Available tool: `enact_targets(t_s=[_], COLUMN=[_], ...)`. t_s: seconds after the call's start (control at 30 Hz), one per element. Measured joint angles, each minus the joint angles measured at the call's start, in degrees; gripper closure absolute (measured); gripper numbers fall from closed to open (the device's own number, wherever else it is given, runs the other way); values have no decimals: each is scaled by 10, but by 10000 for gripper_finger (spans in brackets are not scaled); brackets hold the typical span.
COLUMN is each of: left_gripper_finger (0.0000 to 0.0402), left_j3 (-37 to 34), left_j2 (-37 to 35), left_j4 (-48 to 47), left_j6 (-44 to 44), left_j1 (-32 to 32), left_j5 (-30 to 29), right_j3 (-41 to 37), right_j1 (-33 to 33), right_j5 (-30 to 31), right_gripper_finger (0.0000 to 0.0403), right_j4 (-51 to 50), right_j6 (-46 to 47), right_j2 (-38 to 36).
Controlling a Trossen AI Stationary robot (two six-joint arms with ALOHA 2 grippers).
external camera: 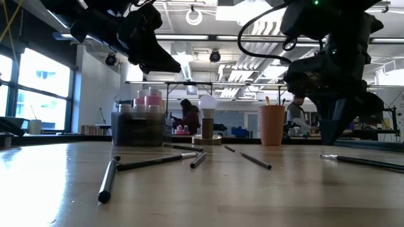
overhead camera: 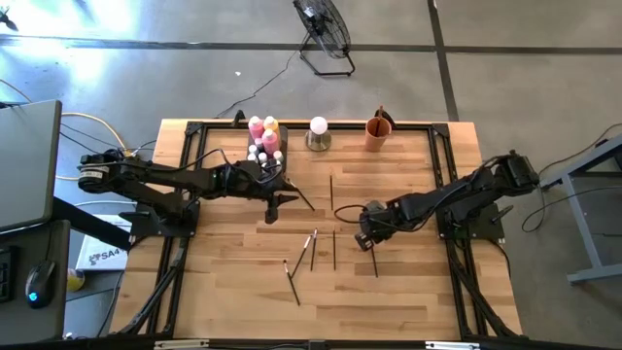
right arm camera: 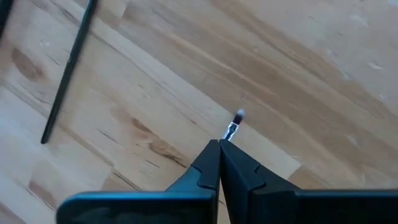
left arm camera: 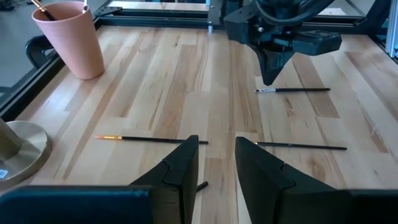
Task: Pick & Place Paint Supplies
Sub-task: Put the silver paintbrush into the orange cup
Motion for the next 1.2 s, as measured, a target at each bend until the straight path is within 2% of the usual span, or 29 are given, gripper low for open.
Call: enact_targets(t_s=[0.17, 0.8, 1.2], left_gripper_finger=[298, 298, 298], left_j3=[0, 0, 0], left_j2=[0, 0, 0], left_j4=[-1, -3, -3], left_j6=[0, -1, -1], left_j1=[0, 0, 0], left_j5=[0, 0, 0], right_j3=[0, 0, 0], right_j1=[0, -4, -4], right_j5=[14, 14, 38], right_gripper_finger=[401, 401, 401], right_j4=[8, 5, -3], right_j6=[-26, 17, -15], right_j2=[0, 0, 0])
